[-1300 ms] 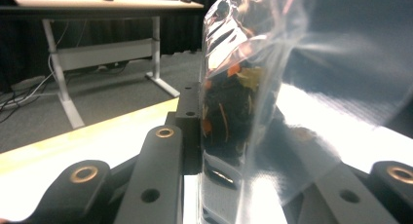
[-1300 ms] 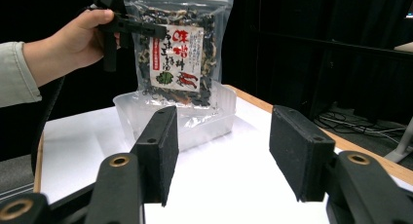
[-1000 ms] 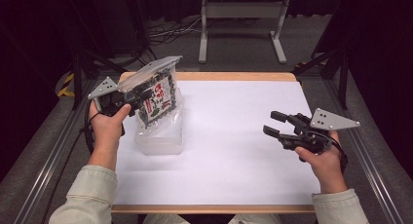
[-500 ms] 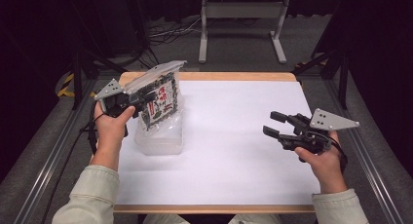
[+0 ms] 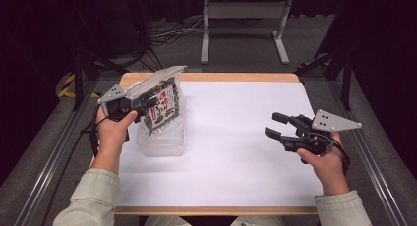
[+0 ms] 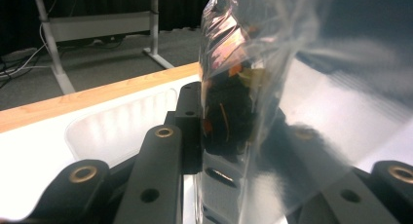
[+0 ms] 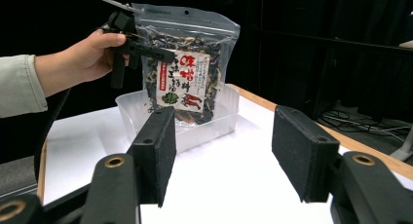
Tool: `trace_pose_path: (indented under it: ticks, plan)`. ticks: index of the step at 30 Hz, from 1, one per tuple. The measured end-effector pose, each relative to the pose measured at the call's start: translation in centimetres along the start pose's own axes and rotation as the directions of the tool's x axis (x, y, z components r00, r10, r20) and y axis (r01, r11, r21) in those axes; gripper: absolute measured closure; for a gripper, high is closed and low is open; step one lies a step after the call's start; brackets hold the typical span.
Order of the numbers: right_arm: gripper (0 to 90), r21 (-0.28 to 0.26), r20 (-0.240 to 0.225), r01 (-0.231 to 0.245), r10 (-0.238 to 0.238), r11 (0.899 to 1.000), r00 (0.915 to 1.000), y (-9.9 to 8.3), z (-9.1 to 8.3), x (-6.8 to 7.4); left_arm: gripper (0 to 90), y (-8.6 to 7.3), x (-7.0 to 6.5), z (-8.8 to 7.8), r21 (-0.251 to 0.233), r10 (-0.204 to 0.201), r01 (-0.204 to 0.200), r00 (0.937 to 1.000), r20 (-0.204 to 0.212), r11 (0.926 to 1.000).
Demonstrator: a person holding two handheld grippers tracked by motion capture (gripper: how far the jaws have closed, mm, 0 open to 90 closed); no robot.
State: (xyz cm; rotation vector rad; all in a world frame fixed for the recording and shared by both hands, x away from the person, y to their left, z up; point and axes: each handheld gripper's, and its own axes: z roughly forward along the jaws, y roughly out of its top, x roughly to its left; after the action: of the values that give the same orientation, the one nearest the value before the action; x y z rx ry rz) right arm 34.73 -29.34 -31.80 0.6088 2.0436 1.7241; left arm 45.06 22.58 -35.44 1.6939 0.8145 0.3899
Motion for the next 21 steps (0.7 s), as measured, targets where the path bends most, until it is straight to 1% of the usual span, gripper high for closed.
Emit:
trace_pose_path:
  ticks: [3,4,7,10,11,14,20,21]
  plan:
    - [42.6,0.002,0.0,-0.001,0.001,1.0,1.0,0.0,0.0,0.0,71.4,-0.5,0.1,-0.1,-0.019,0.002,-0.002,1.0,0.005,0.9998]
    - [42.5,0.001,0.0,-0.002,0.002,1.0,1.0,0.0,0.1,0.0,71.5,-0.7,0.1,-0.2,-0.021,-0.003,0.003,1.0,0.006,0.9998]
    - [42.2,0.002,-0.001,-0.002,0.002,1.0,1.0,-0.1,0.1,0.1,71.4,-1.0,0.2,-0.3,-0.029,0.001,-0.001,1.0,0.006,0.9996]
    - [41.4,-0.003,-0.005,-0.006,0.006,1.0,1.0,0.0,0.1,0.1,71.4,-1.3,0.4,-0.3,-0.044,-0.007,0.008,0.9999,0.008,0.999]
    - [41.3,-0.004,-0.004,-0.007,0.007,1.0,1.0,0.0,0.1,0.0,71.5,-1.4,0.5,-0.3,-0.047,-0.017,0.017,0.9998,0.008,0.9988]
    - [41.2,-0.006,-0.003,-0.012,0.012,1.0,0.9999,-0.1,0.0,0.0,71.4,-1.4,0.8,-0.4,-0.047,-0.033,0.033,0.9994,0.008,0.9983]
    - [41.0,-0.005,-0.003,-0.015,0.015,1.0,0.9999,-0.2,0.0,-0.2,70.9,-1.3,0.7,-0.4,-0.046,-0.035,0.036,0.9993,0.008,0.9983]
    - [41.0,-0.006,-0.003,-0.016,0.016,1.0,0.9999,-0.2,0.0,-0.2,70.2,-1.1,0.7,-0.5,-0.036,-0.041,0.041,0.9992,0.003,0.9985]
